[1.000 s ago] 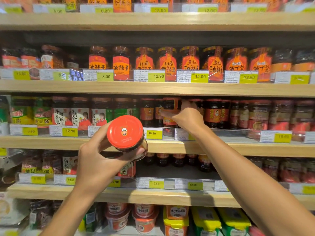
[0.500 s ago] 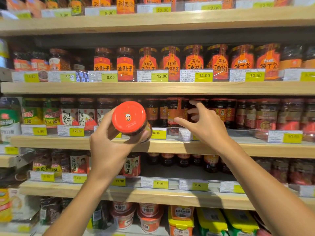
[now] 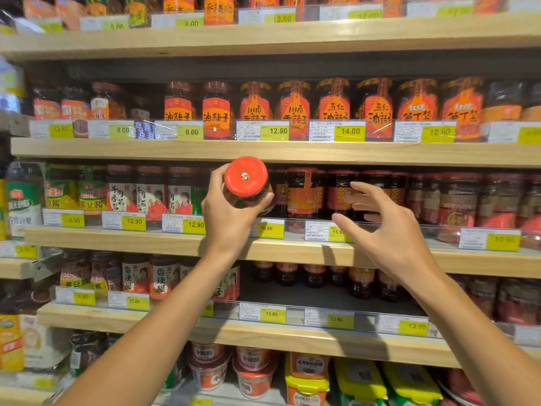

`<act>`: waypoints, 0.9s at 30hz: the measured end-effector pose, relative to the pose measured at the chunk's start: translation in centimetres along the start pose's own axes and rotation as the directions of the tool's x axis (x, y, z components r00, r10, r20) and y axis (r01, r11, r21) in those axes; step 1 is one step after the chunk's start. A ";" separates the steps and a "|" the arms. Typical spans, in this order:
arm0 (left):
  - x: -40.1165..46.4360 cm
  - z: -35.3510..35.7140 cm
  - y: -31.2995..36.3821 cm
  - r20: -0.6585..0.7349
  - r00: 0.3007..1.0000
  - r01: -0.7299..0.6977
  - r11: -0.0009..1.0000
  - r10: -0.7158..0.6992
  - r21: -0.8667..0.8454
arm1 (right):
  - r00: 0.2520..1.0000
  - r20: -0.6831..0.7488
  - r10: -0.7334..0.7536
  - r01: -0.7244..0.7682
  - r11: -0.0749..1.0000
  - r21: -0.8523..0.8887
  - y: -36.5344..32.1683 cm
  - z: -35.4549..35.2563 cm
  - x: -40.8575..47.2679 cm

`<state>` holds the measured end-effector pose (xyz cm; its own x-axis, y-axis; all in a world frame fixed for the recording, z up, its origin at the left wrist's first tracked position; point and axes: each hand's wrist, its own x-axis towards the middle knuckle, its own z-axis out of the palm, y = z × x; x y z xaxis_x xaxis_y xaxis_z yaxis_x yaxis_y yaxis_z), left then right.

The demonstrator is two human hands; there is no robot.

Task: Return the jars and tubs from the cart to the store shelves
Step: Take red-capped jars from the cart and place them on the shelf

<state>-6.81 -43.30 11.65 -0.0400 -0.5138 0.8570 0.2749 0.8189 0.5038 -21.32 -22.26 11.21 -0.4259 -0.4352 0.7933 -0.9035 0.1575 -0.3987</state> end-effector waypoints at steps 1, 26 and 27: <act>0.0 0.3 -0.3 0.004 1.000 0.014 1.000 -0.014 0.016 | 1.000 -0.001 -0.002 0.002 1.000 0.012 0.3 -0.1 -0.1; 4.0 3.0 -0.7 0.252 0.921 -0.008 0.634 -0.297 0.773 | 0.999 0.030 -0.030 0.029 0.999 0.031 2.3 0.1 -0.7; 3.6 2.6 -0.7 0.261 0.920 -0.022 0.623 -0.294 0.782 | 0.999 0.033 -0.030 0.029 0.999 0.035 2.3 0.0 -0.8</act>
<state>-9.59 -45.06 14.72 -0.3679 -0.6467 0.6682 -0.5791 0.7216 0.3795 -23.07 -21.54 9.71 -0.3968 -0.4686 0.7893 -0.9131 0.1137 -0.3915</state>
